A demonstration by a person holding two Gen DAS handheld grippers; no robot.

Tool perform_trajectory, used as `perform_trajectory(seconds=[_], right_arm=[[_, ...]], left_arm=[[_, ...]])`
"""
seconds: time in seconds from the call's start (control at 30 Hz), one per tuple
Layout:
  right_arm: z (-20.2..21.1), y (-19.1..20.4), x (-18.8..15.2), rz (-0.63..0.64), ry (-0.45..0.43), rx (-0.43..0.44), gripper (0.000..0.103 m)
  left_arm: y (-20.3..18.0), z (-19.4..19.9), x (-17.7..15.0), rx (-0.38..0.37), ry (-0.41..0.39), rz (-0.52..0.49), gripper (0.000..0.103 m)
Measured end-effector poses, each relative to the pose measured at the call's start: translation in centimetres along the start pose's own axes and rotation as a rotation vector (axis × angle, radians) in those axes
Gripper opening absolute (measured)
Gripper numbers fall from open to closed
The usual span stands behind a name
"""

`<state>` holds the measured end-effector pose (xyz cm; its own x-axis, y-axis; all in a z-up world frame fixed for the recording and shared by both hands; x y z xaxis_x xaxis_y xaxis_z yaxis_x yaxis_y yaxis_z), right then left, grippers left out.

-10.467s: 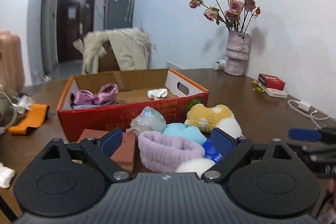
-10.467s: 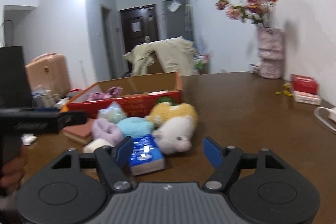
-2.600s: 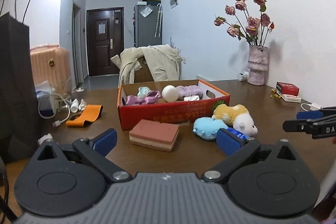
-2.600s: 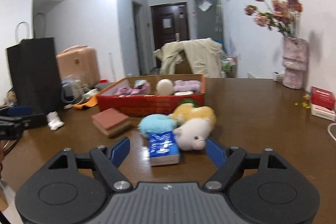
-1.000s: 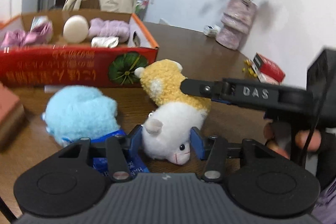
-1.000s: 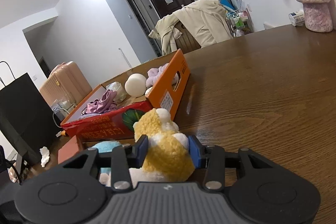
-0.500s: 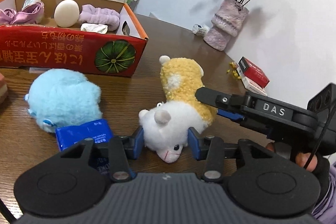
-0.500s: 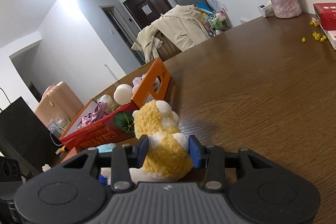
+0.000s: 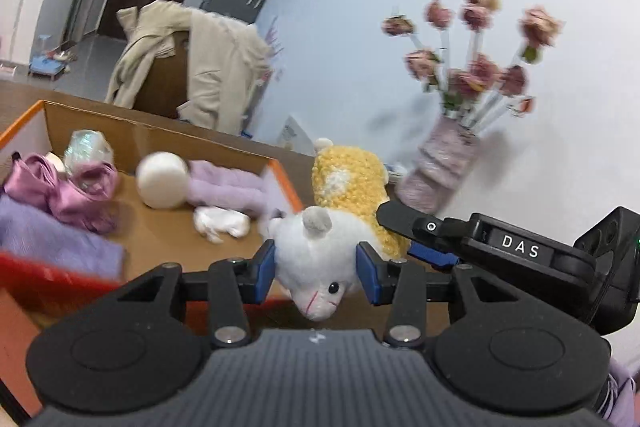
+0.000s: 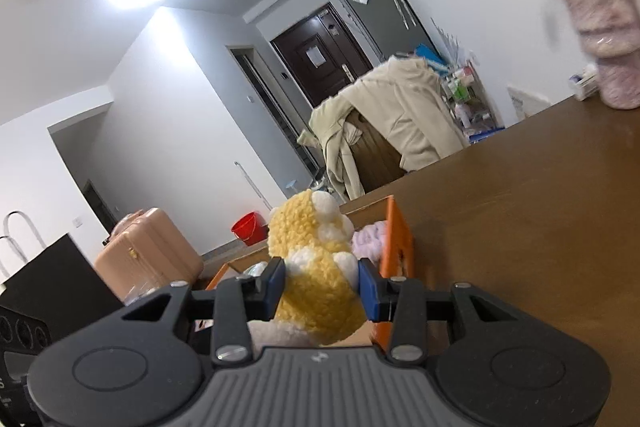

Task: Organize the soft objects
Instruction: 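Carry the sheep plush into the box and release while the right tool drops the dog plush there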

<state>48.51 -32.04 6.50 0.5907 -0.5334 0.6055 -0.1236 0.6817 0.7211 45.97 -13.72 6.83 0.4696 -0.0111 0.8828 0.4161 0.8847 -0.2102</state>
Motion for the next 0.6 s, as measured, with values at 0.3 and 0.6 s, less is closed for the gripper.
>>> perform_trajectory(seconds=[0.3, 0.6], right_arm=[[-6.9, -1.5, -2.6, 0.060, 0.050, -0.122, 0.038], [-5.2, -0.5, -3.0, 0.150, -0.008, -0.122, 0.040]], left_arm=[[5.6, -4.7, -2.3, 0.046, 0.074, 0.042, 0.049], [5.8, -3.6, -1.9, 0.136, 0.016, -0.004, 0.068]])
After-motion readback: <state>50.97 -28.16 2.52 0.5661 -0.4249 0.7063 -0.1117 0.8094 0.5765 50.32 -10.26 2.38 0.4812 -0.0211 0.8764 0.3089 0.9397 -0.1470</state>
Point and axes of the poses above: each gripper's, at about its wrist camera, not at the fingertips, and z roughly against the way its jaws point, y to its left, x to its top, the point moved 7 cm from there along -z, roughly the way its jaws point, and after that the axes turned 15 degrees about -z, right-handed, at the moved point
